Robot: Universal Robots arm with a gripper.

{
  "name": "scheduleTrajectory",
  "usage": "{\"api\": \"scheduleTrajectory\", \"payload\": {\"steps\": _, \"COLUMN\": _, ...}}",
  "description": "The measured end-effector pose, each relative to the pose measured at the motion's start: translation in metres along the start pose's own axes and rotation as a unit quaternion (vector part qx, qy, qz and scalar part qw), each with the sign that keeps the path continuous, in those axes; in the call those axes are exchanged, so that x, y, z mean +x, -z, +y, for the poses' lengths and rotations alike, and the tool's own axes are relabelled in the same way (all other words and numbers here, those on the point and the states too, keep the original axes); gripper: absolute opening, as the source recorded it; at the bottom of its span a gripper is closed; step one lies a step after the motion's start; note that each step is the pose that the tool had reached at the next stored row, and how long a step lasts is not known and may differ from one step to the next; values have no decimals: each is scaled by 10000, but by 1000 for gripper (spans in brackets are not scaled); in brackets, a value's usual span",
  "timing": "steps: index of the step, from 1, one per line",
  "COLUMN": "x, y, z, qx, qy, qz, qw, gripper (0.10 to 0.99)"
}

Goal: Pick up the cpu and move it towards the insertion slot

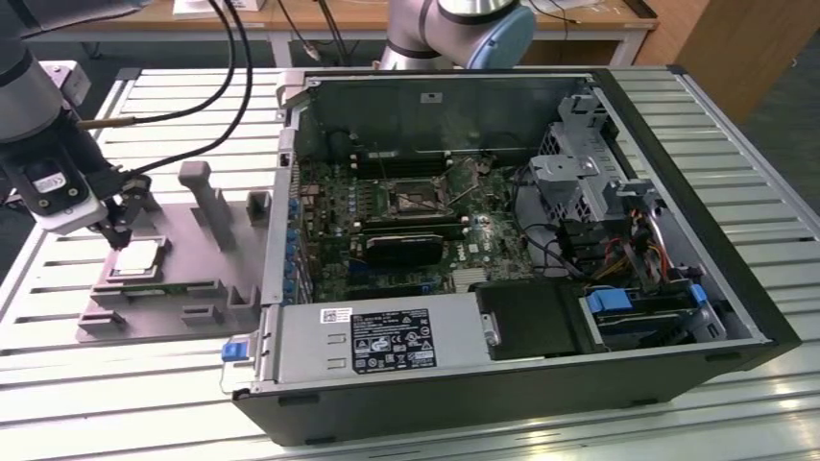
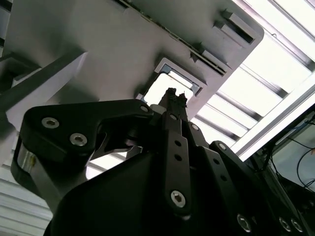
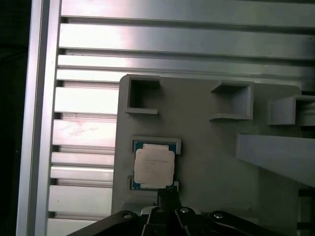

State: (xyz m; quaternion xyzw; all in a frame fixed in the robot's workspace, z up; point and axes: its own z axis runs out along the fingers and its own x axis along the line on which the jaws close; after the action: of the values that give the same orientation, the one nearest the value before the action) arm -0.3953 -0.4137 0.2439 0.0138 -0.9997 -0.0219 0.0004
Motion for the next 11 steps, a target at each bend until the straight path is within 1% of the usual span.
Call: {"api": "scheduleTrajectory", "payload": {"steps": 11, "x": 53, "y": -195, "z": 61, "qx": 1, "qy": 0, "qz": 1, "qw": 10000, "gripper": 102}}
